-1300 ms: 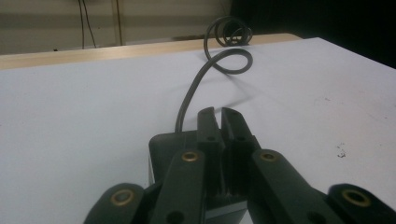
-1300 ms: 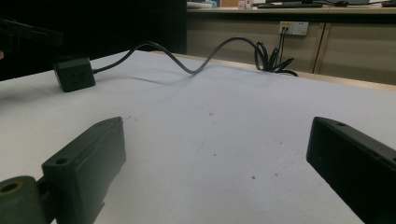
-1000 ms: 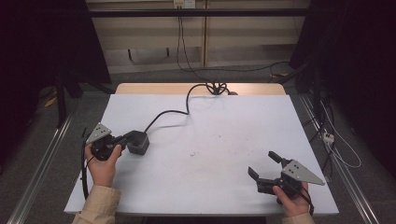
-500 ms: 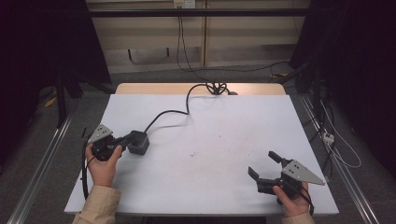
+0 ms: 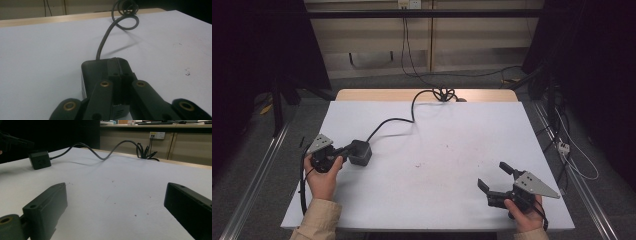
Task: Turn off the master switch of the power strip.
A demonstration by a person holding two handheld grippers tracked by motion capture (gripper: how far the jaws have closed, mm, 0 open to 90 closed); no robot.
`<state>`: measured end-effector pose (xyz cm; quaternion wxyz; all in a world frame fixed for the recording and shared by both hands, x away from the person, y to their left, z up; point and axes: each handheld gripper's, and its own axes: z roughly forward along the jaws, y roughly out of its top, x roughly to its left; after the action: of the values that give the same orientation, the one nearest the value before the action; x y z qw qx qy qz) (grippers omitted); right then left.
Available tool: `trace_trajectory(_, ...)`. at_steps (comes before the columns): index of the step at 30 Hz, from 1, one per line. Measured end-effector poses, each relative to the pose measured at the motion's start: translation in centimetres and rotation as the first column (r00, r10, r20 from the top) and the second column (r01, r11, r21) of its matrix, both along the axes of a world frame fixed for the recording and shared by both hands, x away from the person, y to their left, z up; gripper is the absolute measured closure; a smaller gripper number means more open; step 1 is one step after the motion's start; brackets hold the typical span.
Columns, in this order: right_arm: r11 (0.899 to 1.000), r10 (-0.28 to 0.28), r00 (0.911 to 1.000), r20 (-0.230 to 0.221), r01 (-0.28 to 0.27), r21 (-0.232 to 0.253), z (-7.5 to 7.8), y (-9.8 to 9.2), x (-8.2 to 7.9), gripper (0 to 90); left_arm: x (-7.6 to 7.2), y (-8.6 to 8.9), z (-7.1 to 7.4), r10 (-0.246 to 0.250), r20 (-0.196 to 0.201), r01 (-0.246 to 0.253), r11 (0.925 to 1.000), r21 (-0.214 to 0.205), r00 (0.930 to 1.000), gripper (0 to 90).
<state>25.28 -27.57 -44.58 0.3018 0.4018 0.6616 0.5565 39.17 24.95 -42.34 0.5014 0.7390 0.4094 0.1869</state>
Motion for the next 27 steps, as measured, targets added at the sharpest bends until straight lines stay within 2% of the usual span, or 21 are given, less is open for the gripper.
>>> trace_trajectory(27, 1.000, 0.000, 1.0000, 0.001, 0.000, 0.002, 0.03, -0.04, 0.01, 4.1, -0.05, -0.07, -0.14, 0.007, -0.006, -0.007, 0.9999, 0.012, 1.0000, 90.0)
